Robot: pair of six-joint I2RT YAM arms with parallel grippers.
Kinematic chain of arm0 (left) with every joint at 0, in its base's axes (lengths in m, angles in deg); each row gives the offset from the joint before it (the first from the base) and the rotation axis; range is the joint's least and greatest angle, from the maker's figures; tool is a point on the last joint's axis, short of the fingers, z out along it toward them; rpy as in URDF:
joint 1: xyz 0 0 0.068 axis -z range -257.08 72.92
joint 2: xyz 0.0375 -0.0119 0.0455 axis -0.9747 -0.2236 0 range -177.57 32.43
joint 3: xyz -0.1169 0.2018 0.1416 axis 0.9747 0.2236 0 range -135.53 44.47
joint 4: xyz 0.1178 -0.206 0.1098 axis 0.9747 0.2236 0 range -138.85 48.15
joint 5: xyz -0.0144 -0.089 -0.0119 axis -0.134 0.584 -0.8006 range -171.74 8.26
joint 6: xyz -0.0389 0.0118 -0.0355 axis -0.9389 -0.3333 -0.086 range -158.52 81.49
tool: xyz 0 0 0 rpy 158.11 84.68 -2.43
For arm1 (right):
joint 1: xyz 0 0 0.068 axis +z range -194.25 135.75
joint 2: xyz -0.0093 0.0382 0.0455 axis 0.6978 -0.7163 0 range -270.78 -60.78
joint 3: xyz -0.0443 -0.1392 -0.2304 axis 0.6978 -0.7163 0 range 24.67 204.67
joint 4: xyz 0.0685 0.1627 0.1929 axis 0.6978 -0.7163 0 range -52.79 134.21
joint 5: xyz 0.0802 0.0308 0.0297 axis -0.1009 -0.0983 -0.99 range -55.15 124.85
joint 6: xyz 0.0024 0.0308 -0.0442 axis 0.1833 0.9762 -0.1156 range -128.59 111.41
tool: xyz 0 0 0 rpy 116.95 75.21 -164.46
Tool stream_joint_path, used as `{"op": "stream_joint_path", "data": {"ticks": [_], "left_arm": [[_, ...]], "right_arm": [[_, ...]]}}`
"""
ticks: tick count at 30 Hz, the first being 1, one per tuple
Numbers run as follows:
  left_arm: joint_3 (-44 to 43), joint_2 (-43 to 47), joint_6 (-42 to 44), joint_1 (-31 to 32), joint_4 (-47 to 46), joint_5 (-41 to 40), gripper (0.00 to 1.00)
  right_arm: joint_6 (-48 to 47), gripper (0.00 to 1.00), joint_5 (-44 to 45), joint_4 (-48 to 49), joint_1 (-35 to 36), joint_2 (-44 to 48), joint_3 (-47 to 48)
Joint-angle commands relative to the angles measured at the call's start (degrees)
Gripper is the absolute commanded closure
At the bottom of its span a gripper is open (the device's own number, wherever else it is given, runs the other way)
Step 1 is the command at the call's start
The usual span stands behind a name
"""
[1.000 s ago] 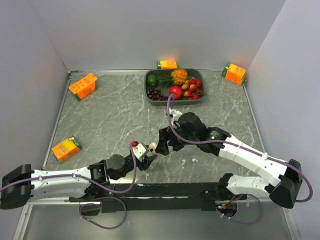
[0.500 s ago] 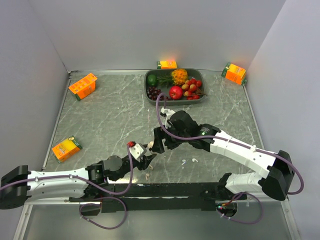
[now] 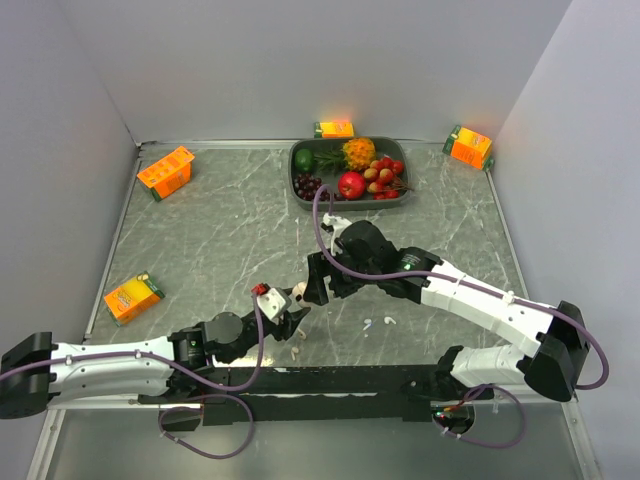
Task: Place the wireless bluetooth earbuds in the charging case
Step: Pick up the charging case at the center of the board.
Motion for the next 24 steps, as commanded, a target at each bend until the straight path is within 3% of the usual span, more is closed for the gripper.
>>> {"op": "stream_joint_path", "data": {"ticks": [1, 24], "left_arm": [[-0.5, 1.6, 0.2, 0.6, -0.7, -2.0, 0.99], [0.5, 4.3, -0.7, 1.1, -0.2, -4.5, 0.99]], "right_arm": [[0.2, 0.15, 2.2, -0.1, -0.1, 2.0, 2.7], [-0.2, 0.15, 3.1, -1.0, -2.6, 4.5, 1.9]]}}
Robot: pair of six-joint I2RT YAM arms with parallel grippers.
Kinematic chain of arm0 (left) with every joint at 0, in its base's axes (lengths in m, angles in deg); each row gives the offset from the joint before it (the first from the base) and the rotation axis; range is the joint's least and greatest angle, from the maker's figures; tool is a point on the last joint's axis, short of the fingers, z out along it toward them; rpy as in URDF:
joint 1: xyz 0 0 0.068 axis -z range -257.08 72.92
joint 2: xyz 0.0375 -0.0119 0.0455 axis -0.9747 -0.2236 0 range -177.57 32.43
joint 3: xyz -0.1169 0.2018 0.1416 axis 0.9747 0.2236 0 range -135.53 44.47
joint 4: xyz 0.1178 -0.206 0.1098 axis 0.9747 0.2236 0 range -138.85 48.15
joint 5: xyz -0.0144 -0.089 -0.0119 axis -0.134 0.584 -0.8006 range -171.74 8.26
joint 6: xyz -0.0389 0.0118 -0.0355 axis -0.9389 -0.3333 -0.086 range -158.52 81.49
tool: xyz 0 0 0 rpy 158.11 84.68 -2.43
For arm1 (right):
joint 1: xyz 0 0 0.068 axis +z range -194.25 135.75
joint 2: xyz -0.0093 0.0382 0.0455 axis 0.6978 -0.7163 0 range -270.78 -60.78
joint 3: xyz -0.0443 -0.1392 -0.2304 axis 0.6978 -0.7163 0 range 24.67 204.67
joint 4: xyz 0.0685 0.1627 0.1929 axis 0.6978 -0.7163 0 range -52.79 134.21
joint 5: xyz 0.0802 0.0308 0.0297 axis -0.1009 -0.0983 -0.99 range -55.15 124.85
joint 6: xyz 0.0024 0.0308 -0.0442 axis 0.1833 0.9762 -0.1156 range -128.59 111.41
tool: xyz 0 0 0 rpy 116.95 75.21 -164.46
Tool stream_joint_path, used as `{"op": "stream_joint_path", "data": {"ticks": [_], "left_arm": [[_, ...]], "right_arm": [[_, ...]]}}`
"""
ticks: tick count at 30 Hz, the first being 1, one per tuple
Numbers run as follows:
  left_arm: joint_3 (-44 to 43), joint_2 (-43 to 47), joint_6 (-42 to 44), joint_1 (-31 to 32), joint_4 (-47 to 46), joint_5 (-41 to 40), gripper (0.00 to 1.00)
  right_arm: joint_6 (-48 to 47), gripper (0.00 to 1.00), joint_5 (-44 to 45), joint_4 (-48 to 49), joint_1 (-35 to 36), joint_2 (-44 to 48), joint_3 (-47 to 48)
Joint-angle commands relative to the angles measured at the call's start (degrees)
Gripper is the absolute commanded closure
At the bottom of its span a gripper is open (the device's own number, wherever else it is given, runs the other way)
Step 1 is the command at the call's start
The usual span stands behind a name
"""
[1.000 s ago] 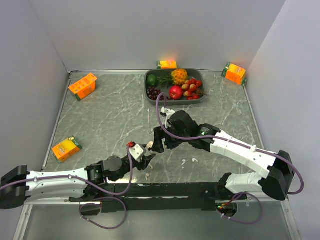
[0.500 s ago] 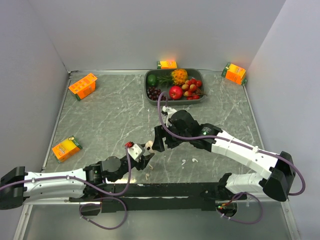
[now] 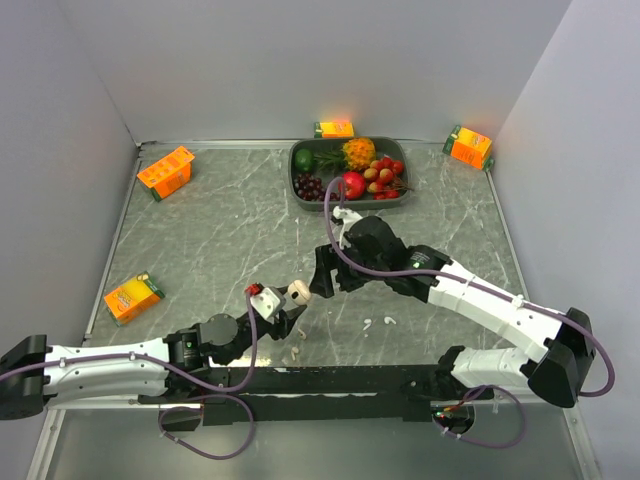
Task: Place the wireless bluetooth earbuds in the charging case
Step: Pick up the charging case at the center of the board.
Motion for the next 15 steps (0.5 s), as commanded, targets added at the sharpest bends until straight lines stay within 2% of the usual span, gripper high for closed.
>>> {"op": "stream_joint_path", "data": {"ticks": [1, 7, 10, 15], "left_arm": [[0.1, 1.1, -0.6, 0.5, -1.8, -1.3, 0.99], [0.2, 0.7, -0.5, 0.6, -2.9, -1.0, 0.99], [0.1, 0.3, -0.3, 0.6, -3.6, -0.8, 0.99], [-0.1, 0.3, 0.1, 0.5, -4.5, -0.6, 0.99]], "right_arm": [[-0.2, 0.15, 0.1, 0.6, -0.5, 2.7, 1.5], [1.3, 0.11, -9.3, 9.0, -0.6, 4.7, 0.6], [1.0, 0.13, -12.6, 8.9, -0.5, 2.5, 2.3], [-0.4, 0.15, -12.9, 5.7, -0.5, -1.8, 4.8]]}}
